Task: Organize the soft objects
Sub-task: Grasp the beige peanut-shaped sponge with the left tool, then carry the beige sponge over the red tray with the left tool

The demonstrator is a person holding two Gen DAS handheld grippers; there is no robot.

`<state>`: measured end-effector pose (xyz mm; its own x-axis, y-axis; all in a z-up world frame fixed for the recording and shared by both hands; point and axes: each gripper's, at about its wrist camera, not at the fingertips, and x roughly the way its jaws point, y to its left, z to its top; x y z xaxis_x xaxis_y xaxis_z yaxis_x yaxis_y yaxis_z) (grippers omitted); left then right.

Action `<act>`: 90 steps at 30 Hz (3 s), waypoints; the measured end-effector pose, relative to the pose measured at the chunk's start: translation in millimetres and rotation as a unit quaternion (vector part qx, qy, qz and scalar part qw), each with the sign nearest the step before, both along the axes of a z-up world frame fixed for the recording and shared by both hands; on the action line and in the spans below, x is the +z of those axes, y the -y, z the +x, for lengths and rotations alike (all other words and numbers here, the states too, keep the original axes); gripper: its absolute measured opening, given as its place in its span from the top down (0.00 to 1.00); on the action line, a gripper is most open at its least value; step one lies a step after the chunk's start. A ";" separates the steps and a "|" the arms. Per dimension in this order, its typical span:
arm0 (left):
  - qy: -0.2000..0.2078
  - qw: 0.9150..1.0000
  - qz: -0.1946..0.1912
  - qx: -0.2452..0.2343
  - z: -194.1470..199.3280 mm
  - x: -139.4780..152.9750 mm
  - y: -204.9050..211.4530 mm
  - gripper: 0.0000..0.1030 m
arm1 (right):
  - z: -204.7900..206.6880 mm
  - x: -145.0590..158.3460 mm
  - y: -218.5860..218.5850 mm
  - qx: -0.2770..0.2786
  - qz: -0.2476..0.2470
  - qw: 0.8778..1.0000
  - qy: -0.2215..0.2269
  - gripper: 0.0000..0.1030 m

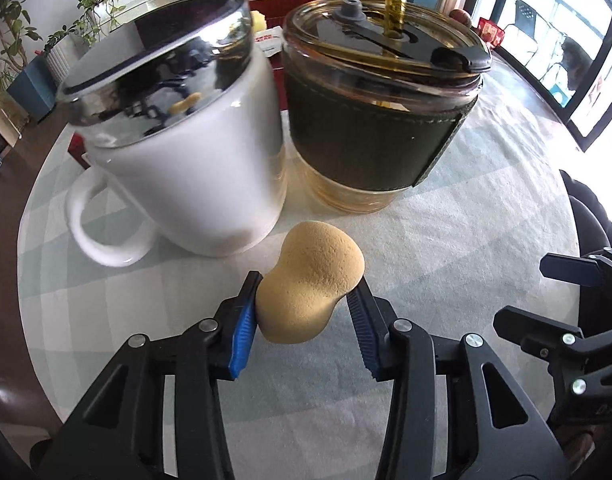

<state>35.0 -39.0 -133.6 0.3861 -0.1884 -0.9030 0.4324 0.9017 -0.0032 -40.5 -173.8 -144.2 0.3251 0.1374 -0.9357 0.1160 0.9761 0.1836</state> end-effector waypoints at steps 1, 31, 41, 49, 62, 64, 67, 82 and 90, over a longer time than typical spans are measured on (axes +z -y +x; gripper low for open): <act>0.001 1.000 -0.001 0.004 -2.1 2.4 -6.4 0.60 | 0.6 0.1 -1.3 0.002 -0.001 1.000 0.000 0.22; 0.024 0.992 0.003 0.122 20.4 29.7 -127.4 0.60 | 51.6 5.6 -27.4 0.026 -0.055 0.998 0.009 0.36; 0.049 0.987 0.017 0.150 59.5 45.2 -153.4 0.60 | 74.9 -1.2 -14.7 0.016 -0.058 0.998 0.001 0.36; 0.067 0.985 0.027 0.157 96.4 57.6 -159.2 0.60 | 90.6 1.0 -2.2 0.006 -0.055 0.998 0.001 0.36; 0.066 0.988 0.042 0.135 165.6 49.7 -132.8 0.60 | 126.7 7.4 33.9 -0.009 -0.075 0.997 0.009 0.36; 0.064 0.989 0.040 0.128 173.6 47.7 -126.3 0.60 | 138.6 14.0 38.6 -0.010 -0.082 0.996 0.016 0.36; 0.062 0.990 0.042 0.118 183.6 44.4 -116.2 0.60 | 156.6 28.7 41.6 -0.012 -0.096 0.995 0.037 0.36; 0.047 0.996 0.046 0.057 218.3 30.2 -68.8 0.60 | 260.7 37.1 17.0 0.066 -0.078 0.994 0.044 0.90; 0.030 0.998 0.041 0.039 222.4 21.3 -52.4 0.58 | 273.6 26.8 6.5 0.074 -0.061 0.995 0.039 0.90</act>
